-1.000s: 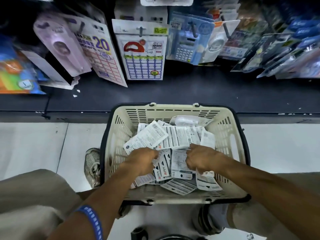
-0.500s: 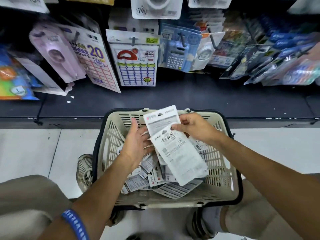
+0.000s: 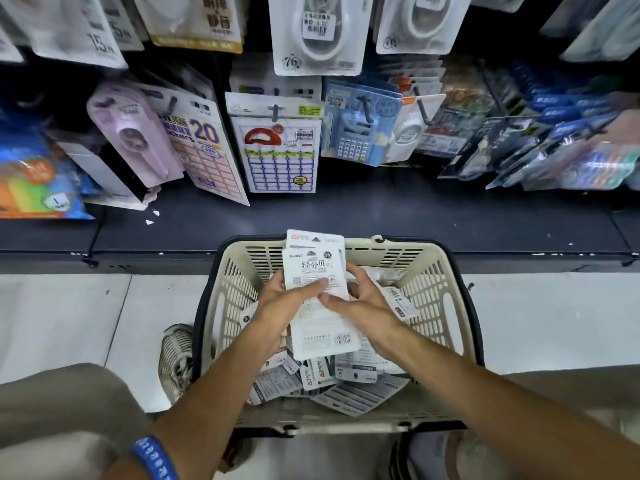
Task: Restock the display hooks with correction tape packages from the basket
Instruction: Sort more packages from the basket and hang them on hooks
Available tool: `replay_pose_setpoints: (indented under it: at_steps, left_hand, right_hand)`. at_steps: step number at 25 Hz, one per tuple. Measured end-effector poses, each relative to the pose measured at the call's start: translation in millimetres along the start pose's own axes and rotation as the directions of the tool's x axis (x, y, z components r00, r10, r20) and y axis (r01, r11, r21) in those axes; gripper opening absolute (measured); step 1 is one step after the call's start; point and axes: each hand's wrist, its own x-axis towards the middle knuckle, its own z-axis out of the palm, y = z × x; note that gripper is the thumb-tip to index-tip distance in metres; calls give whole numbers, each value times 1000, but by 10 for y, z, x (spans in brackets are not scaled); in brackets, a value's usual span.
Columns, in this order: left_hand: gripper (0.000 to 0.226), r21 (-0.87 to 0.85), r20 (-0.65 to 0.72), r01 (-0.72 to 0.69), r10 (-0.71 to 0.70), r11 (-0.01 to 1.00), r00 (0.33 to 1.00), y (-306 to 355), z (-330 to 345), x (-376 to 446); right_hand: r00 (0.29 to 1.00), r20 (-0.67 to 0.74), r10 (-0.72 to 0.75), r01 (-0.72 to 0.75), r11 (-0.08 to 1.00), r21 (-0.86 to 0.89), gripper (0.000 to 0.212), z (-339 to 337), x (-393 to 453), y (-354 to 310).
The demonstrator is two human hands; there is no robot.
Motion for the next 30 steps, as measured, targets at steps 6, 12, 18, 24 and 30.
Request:
replay_pose_setpoints:
  at_steps: [6,12,18,24,30]
  left_hand:
    - [38,261,-30,-220,236,940,971,-55,232,-155]
    - [29,279,294,-239,154,930,943,97,62,-131]
    - [62,22,123,117,-119,993,985,27,-117,-54]
    - [63,129,-79,204,-195,971,978,-43,-365,-47]
    - [47,85,-305,177,-144,981,941,-224,-597,-11]
  right_hand:
    - [901,-369,-228,32,883,-468,43,25,-18,-20]
    - [998,-50,36,-34,999,36,28,-11,24,-115]
    - [966,247,74,-108,986,129,38,51,28,41]
    - [978,193,75,145,418,-897,58,-612,286,206]
    - [963,266,42,252,-489,-835,106,-724,612,812]
